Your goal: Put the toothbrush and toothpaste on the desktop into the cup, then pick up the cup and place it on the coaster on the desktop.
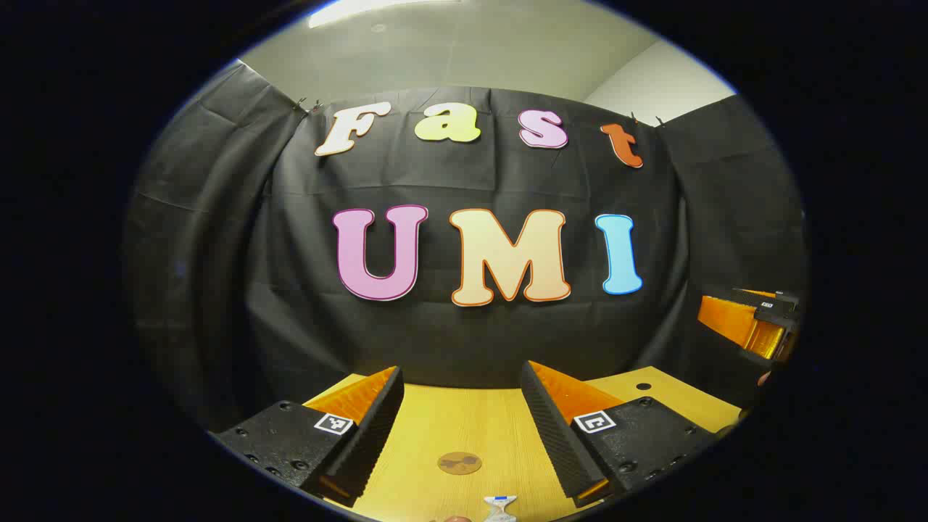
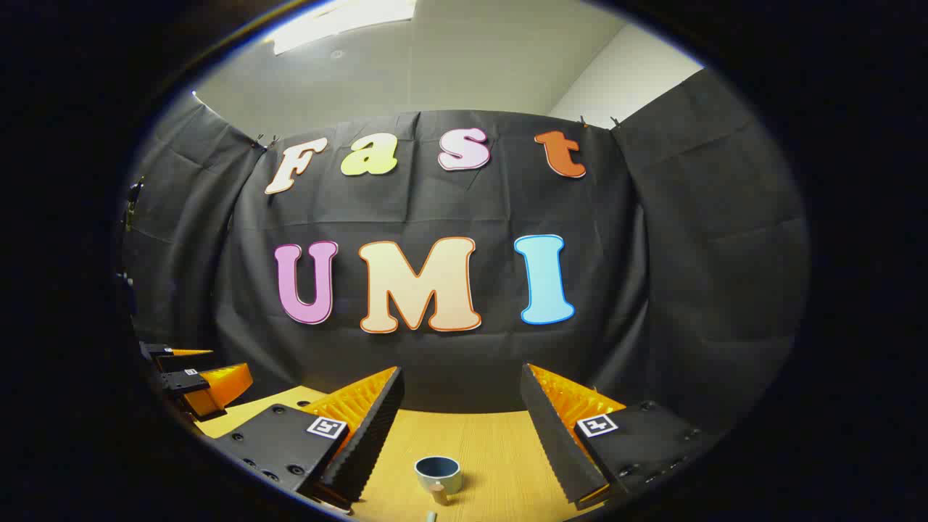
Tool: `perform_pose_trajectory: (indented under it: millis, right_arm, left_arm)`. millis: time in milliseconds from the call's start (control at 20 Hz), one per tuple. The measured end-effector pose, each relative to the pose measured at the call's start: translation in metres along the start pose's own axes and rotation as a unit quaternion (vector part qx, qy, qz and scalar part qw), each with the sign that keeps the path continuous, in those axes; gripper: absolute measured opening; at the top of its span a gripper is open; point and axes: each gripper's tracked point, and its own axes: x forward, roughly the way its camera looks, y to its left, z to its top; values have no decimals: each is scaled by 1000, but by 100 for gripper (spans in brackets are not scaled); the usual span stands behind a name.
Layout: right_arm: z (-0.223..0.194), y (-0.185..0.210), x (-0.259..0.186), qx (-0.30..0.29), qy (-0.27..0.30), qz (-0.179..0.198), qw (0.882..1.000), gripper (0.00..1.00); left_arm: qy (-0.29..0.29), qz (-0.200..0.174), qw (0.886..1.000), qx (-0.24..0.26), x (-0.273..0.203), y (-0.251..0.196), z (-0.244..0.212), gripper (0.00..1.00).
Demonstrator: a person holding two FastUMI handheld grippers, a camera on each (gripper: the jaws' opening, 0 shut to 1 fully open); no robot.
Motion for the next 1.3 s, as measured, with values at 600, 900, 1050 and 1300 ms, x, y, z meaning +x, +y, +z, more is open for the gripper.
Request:
perform_pose_trajectory:
  millis: [600, 900, 1050, 1300]
  right_arm:
    - [-5, 11, 0, -11, 9, 9, 1000, 100]
    - [-12, 19, 1, -10, 21, 20, 1000, 99]
    - [-20, 19, 3, -13, 33, 21, 999, 99]
    - [-52, 26, 5, -38, 73, 31, 996, 99]
  left_arm:
    - [-1, 2, 1000, -4, 2, 7, -3, 94]
    - [-4, 4, 1000, -4, 2, 9, -4, 94]
    - [-2, 6, 1000, -3, 2, 10, -5, 94]
    - [-9, 10, 1000, 7, 2, 15, -3, 94]
